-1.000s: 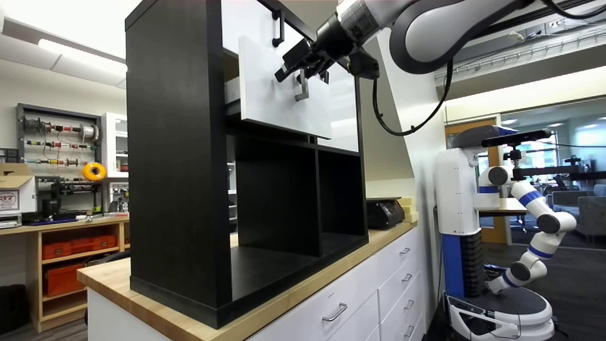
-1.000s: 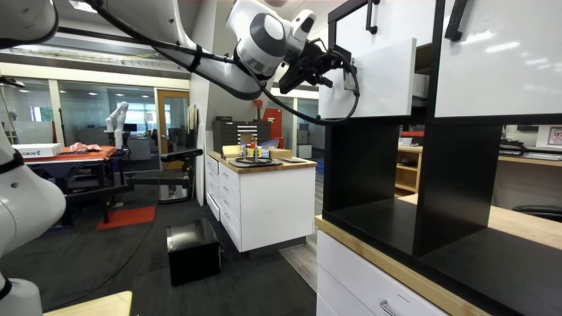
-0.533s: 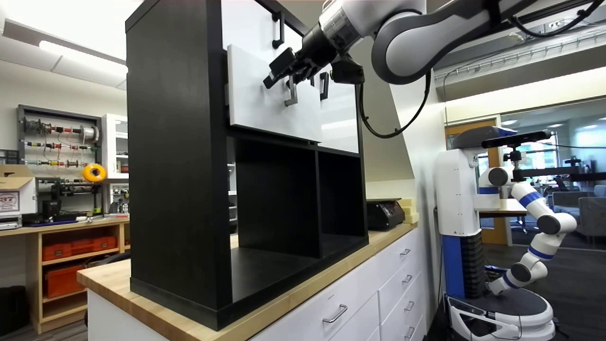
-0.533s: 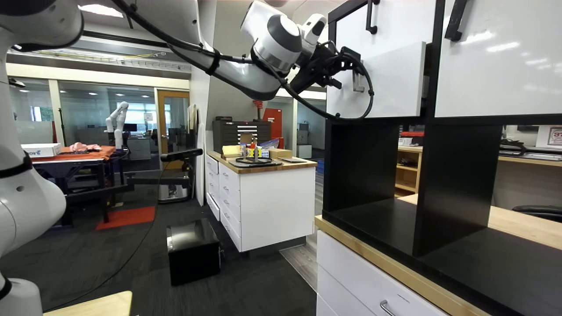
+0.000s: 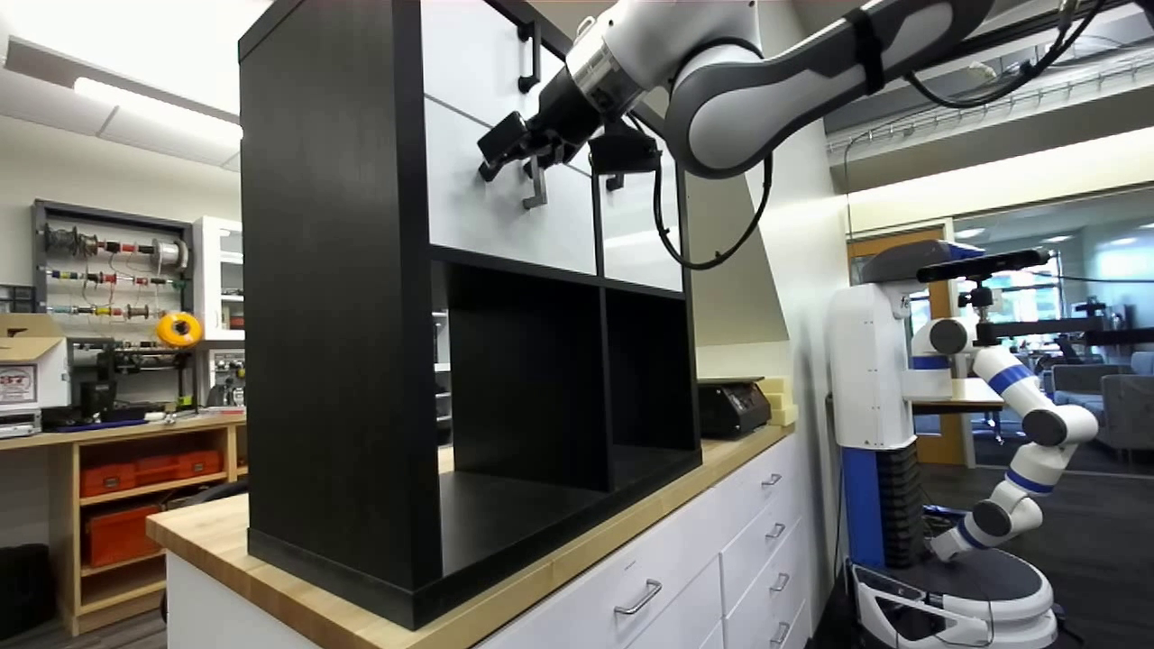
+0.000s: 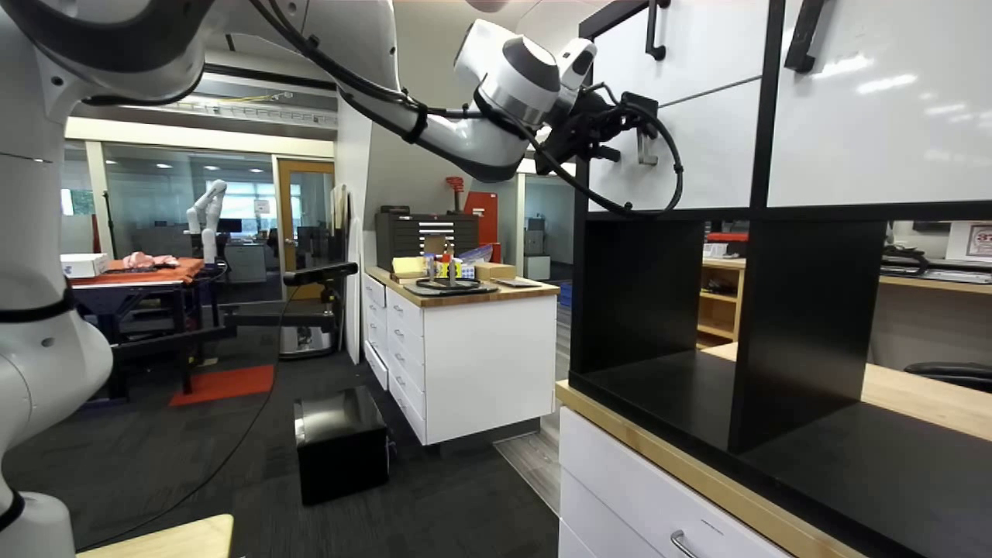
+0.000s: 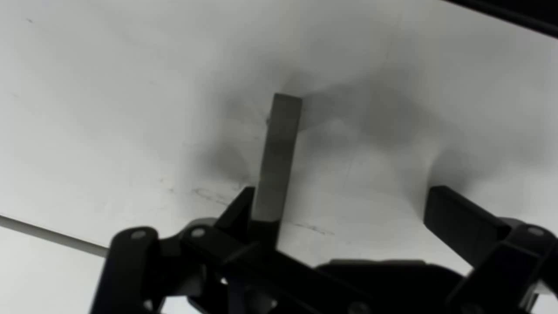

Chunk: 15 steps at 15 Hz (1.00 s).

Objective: Close the open drawer

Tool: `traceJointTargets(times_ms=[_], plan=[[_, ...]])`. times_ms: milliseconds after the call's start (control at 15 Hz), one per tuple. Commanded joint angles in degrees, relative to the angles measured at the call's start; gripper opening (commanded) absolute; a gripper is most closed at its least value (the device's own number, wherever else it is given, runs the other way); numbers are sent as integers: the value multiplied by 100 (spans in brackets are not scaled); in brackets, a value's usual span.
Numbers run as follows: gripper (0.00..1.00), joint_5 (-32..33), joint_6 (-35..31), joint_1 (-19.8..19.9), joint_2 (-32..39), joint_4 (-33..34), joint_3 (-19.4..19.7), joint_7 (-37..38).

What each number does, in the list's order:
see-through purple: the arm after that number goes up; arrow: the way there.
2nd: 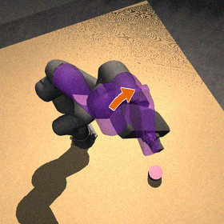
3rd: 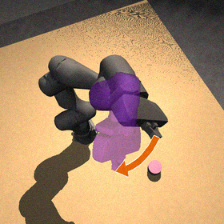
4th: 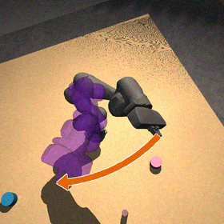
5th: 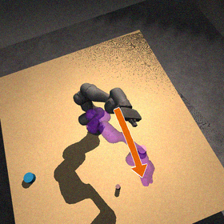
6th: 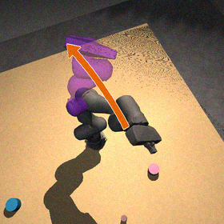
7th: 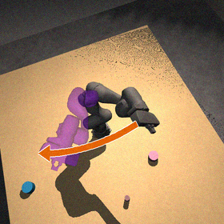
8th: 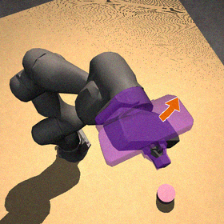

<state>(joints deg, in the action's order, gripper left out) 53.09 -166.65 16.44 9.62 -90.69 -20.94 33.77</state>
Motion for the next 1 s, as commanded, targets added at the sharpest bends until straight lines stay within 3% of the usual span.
traceJointTargets(times_ms=[0,333,800,867,933], plan=[[100,343,193,-231,281,385,7,310],[100,-54,806,-215,-373,-338,-146,258],[100,-1220,1917,-190,-1355,-1137,-367,131],[100,-1604,2055,-954,-1500,-1243,365,-43],[100,-1824,2227,-1074,-1605,-1338,390,-75]])
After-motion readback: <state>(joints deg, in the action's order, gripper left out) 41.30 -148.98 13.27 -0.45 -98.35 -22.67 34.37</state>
